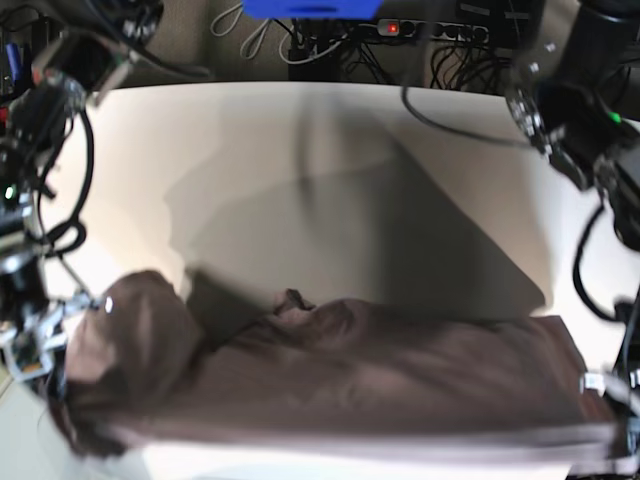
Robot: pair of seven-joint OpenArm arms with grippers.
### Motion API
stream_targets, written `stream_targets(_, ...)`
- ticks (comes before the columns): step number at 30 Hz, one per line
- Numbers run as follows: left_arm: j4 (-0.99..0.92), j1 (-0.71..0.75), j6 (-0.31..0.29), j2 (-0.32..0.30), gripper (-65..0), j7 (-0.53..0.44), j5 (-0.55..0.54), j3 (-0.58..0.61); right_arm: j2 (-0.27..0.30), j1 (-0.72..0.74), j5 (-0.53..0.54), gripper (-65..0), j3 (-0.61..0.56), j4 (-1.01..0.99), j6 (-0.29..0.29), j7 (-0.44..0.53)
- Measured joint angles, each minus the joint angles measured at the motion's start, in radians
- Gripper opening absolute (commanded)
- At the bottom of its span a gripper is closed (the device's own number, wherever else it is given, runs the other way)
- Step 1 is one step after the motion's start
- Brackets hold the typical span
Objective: Layout the t-shirt on the table in an organized manner, then fold the t-shirt properly
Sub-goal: 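Lift the shirt by its shoulders with both grippers and fold it over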
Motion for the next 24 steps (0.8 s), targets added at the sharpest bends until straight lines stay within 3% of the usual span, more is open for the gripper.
stream_targets(11,0.008,-0.347,0.012,-0.009,-64.9,-0.021,0.007,0.115,0.002,0.35,0.001,-65.0,0.006,0.004,-0.013,0.004)
stream_targets(16,0.012,-0.405,0.011,-0.037,-64.9,-0.015,-0.006,0.119,0.003,0.472,-0.002,-65.0,0.064,0.006,-0.012,0.002)
stream_targets(24,0.018,-0.436,0.011,-0.054,-64.9,-0.011,-0.004,0.111,0.001,0.576,0.006,-65.0,0.054,0.007,-0.012,0.015)
